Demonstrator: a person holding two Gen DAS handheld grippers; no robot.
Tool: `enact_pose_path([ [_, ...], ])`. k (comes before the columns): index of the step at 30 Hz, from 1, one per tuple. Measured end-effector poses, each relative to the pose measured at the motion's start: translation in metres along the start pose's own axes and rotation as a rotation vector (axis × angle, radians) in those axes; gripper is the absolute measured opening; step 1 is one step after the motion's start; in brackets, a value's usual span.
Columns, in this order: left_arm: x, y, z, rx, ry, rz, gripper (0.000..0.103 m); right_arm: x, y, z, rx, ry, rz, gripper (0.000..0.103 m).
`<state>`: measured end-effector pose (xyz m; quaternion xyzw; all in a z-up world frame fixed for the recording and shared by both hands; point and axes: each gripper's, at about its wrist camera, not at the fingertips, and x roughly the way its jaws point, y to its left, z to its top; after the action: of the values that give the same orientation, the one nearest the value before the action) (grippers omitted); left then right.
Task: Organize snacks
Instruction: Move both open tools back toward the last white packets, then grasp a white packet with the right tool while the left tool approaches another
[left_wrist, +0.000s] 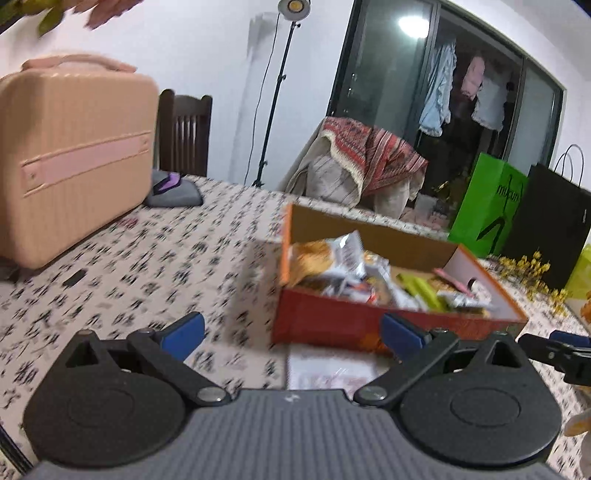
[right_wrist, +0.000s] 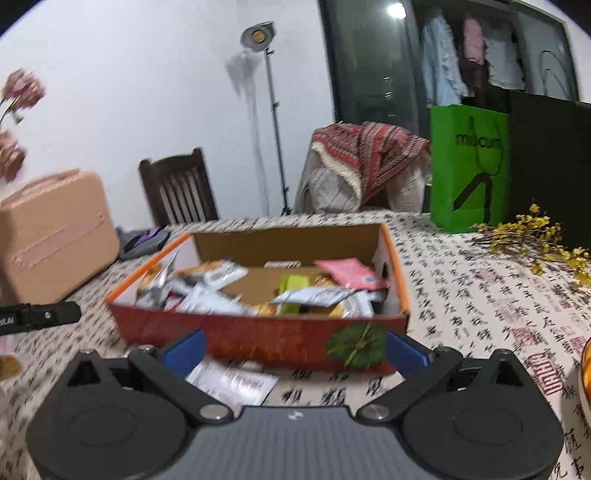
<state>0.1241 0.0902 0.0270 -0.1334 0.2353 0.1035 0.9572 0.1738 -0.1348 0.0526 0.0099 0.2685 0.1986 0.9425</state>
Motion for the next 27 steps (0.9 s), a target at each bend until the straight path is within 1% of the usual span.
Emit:
enact_pose_path([
  [4, -0.007, 0.01, -0.008, 0.013, 0.013, 0.011, 0.103, 0.001, 0.009, -0.014, -0.018, 0.049, 0.023, 0.103],
  [9, -0.013, 0.017, -0.012, 0.012, 0.004, 0.011, 0.103, 0.009, 0.023, -0.024, -0.057, 0.107, -0.005, 0.103],
  [12, -0.014, 0.019, -0.014, 0.009, 0.004, 0.008, 0.103, 0.018, 0.033, -0.028, -0.071, 0.143, 0.007, 0.103],
  [16, -0.014, 0.025, -0.017, -0.001, 0.01, 0.006, 0.103, 0.036, 0.047, -0.029, -0.089, 0.185, 0.001, 0.103],
  [23, -0.011, 0.034, -0.019, -0.024, 0.021, 0.009, 0.103, 0.077, 0.061, -0.015, -0.051, 0.244, -0.027, 0.103],
  [27, -0.011, 0.038, -0.02, -0.04, 0.022, 0.019, 0.103, 0.1, 0.071, -0.019, -0.063, 0.287, -0.049, 0.103],
])
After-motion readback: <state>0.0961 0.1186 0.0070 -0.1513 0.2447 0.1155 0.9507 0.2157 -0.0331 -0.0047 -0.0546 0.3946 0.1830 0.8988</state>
